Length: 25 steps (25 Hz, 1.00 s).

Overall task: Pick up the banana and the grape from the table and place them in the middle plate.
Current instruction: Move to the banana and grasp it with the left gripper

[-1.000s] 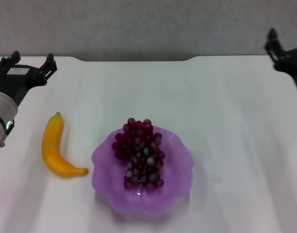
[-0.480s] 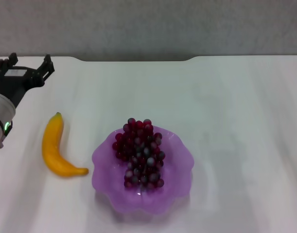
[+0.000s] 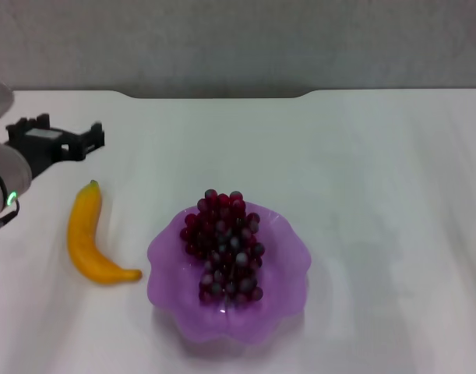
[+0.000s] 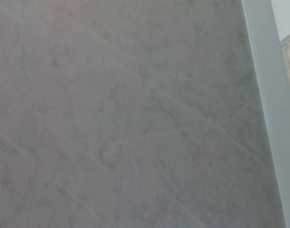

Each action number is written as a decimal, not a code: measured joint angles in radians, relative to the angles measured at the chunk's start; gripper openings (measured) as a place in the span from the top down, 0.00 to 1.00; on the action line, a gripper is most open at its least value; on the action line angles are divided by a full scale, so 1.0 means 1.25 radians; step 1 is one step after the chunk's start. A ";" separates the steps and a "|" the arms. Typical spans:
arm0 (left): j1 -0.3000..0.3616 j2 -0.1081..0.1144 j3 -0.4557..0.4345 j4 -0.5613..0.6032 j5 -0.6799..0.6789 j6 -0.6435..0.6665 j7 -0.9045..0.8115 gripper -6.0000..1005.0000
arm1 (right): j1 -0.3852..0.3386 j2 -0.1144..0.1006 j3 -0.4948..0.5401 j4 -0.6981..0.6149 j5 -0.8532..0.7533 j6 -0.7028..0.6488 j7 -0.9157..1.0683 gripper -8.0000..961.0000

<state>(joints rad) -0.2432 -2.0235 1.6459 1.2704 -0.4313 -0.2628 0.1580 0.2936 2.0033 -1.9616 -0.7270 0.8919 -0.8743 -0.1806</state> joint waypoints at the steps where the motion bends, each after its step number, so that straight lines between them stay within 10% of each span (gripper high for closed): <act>1: -0.003 -0.003 -0.010 0.007 0.007 -0.036 0.003 0.13 | 0.000 0.000 -0.001 -0.001 0.000 0.000 0.000 0.19; 13: -0.065 -0.005 -0.066 0.008 0.080 -0.249 -0.038 0.13 | 0.000 0.000 -0.005 -0.009 -0.007 0.000 0.001 0.19; 25: -0.181 -0.003 -0.077 -0.186 0.149 -0.301 -0.102 0.13 | 0.001 0.000 -0.006 -0.008 -0.007 0.000 0.001 0.19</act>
<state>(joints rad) -0.4695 -2.0269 1.5493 1.0383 -0.2445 -0.6388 0.0309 0.2945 2.0033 -1.9696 -0.7366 0.8835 -0.8744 -0.1794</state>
